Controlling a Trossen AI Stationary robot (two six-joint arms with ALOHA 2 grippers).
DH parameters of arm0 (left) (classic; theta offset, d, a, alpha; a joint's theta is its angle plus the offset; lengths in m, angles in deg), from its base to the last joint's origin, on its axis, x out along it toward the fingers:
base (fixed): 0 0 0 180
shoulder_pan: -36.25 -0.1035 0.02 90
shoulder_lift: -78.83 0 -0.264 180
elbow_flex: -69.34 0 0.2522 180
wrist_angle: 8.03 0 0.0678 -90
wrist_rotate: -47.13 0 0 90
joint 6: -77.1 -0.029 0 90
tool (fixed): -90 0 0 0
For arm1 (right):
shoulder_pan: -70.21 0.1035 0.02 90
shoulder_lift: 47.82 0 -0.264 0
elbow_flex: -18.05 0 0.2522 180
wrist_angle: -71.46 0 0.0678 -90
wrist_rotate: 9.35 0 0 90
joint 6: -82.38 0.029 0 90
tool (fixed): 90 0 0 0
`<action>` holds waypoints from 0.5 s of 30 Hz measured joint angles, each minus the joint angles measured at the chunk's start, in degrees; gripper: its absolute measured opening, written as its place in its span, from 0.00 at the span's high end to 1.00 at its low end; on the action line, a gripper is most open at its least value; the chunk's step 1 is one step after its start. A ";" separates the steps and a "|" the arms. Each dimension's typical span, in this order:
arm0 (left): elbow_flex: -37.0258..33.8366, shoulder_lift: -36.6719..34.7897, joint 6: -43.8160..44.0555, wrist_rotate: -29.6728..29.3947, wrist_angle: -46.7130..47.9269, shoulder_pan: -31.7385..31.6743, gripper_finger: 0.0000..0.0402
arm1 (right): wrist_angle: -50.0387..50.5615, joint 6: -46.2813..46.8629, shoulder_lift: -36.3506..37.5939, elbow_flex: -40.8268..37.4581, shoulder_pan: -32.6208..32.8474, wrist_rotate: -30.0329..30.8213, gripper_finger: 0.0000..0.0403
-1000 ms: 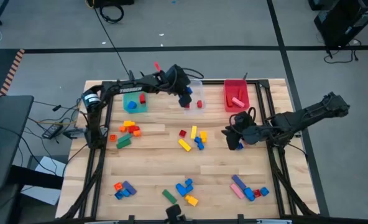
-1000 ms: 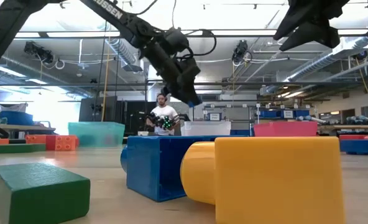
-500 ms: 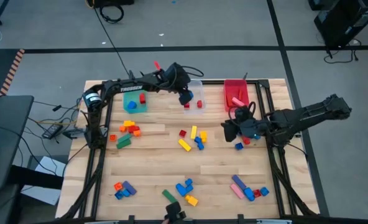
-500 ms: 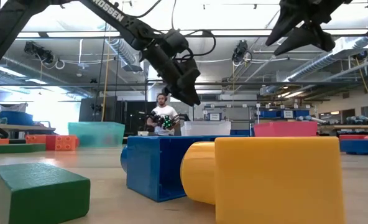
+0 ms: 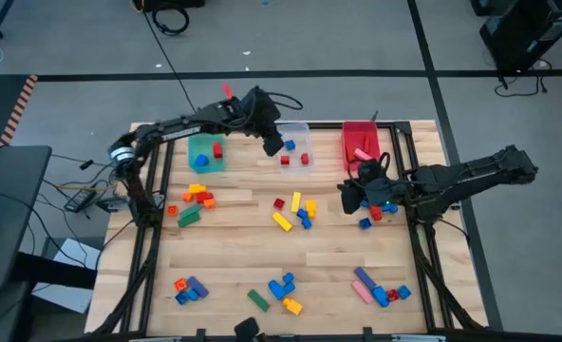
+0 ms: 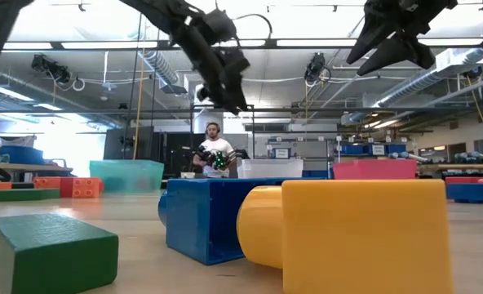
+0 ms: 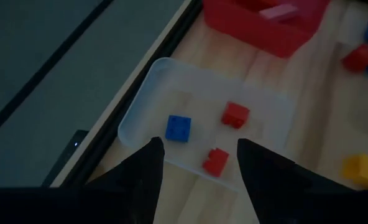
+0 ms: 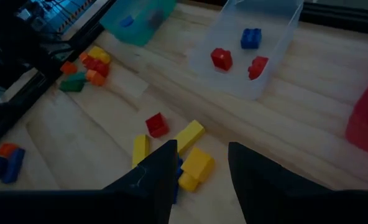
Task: Sort blocks by size
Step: Put the orange 4 stud game piece into the transparent bin
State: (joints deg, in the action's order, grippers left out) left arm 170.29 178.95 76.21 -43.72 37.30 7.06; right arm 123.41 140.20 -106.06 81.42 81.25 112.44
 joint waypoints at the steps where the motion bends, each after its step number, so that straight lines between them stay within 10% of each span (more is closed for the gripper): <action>1: -1.52 -1.76 0.19 0.00 -0.32 0.00 0.47 | -0.01 -0.81 0.00 0.00 -0.01 -0.09 0.61; 15: -26.87 -29.79 14.50 -12.52 5.36 8.07 0.47 | 0.00 -8.72 0.00 0.00 0.01 -1.36 0.61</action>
State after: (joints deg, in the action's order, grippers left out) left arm 143.42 149.16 90.71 -56.24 42.66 15.13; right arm 123.41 131.49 -106.06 81.42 81.26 111.08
